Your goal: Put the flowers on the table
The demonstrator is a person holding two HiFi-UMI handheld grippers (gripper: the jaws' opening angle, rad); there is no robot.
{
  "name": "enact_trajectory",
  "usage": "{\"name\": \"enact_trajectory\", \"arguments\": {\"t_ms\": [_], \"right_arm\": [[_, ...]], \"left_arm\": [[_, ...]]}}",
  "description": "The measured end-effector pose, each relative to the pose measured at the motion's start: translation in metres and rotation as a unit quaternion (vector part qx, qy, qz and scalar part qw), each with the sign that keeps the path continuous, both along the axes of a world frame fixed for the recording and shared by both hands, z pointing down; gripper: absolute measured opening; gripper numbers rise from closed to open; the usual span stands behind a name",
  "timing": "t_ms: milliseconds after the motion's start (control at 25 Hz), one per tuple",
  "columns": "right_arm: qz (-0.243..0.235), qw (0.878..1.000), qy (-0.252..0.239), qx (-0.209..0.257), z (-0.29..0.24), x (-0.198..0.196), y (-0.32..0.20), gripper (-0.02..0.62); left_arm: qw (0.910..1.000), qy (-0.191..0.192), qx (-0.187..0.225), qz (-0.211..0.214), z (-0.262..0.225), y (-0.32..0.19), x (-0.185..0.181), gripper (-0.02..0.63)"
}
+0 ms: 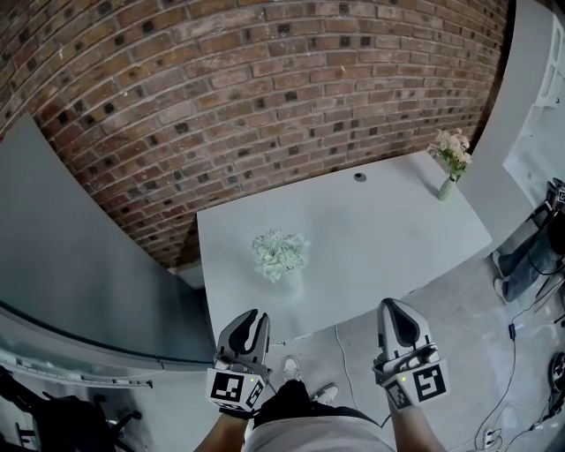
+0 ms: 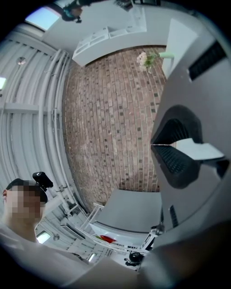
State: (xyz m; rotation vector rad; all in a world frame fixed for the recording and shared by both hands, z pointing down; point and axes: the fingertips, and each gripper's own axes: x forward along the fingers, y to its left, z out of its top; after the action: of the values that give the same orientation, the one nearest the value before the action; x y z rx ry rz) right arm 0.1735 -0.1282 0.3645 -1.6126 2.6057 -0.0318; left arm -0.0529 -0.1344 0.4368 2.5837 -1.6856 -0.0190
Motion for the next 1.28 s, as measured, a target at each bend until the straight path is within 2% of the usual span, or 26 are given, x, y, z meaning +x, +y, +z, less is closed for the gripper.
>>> {"name": "enact_trajectory", "arguments": {"t_ms": [400, 880, 1280], "right_arm": [[-0.026, 1.0, -0.012, -0.005, 0.005, -0.011, 0.021, 0.018], [-0.052, 0.999, -0.013, -0.006, 0.006, -0.04, 0.013, 0.017], [-0.06, 0.998, -0.008, 0.003, -0.008, -0.059, 0.004, 0.017]], "left_arm": [[0.9997, -0.005, -0.006, -0.025, -0.01, 0.037, -0.007, 0.016], [0.9999, 0.009, -0.01, 0.002, -0.01, 0.045, -0.002, 0.008], [0.9997, 0.015, -0.004, 0.018, -0.019, 0.029, -0.01, 0.008]]}}
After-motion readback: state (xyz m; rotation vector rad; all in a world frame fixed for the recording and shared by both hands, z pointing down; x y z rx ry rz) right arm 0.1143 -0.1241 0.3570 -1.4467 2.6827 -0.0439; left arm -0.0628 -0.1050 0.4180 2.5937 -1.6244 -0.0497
